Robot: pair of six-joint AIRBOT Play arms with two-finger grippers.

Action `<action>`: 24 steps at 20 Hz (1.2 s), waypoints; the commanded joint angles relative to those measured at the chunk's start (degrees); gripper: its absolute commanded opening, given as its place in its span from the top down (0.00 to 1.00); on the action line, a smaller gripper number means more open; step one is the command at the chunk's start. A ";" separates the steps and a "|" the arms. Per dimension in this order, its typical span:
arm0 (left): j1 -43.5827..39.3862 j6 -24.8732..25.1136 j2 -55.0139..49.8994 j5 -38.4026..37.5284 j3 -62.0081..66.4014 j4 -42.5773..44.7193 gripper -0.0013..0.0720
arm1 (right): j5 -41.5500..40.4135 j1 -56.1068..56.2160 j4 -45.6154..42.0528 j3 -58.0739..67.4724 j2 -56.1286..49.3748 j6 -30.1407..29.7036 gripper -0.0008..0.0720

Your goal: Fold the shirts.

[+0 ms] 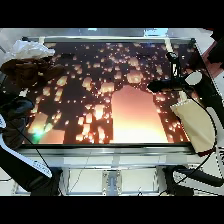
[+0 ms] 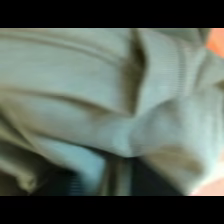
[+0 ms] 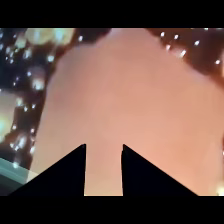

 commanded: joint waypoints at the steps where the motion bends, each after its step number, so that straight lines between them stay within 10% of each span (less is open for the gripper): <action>1: 0.00 6.47 -0.66 -0.26 0.07 -13.49 0.97 | -0.15 0.02 1.33 0.00 0.04 0.13 0.62; 8: -8.68 17.44 0.44 -1.01 0.17 -56.78 0.97 | -10.95 -0.02 8.09 2.43 0.11 0.13 0.62; 13: -28.65 21.94 0.85 -5.84 0.17 -57.05 0.97 | -14.14 -1.75 7.37 8.55 0.20 0.13 0.62; 22: -60.78 24.79 0.76 8.61 0.15 -40.24 0.97 | -1.36 -10.27 6.21 12.61 1.92 0.09 0.62; 23: -62.05 24.83 0.79 9.40 0.17 -38.82 0.83 | 1.18 -10.62 5.11 12.61 1.88 0.11 0.62; 24: -62.62 24.83 0.83 9.73 0.17 -38.16 0.46 | 4.17 -10.60 3.82 12.59 1.79 0.13 0.62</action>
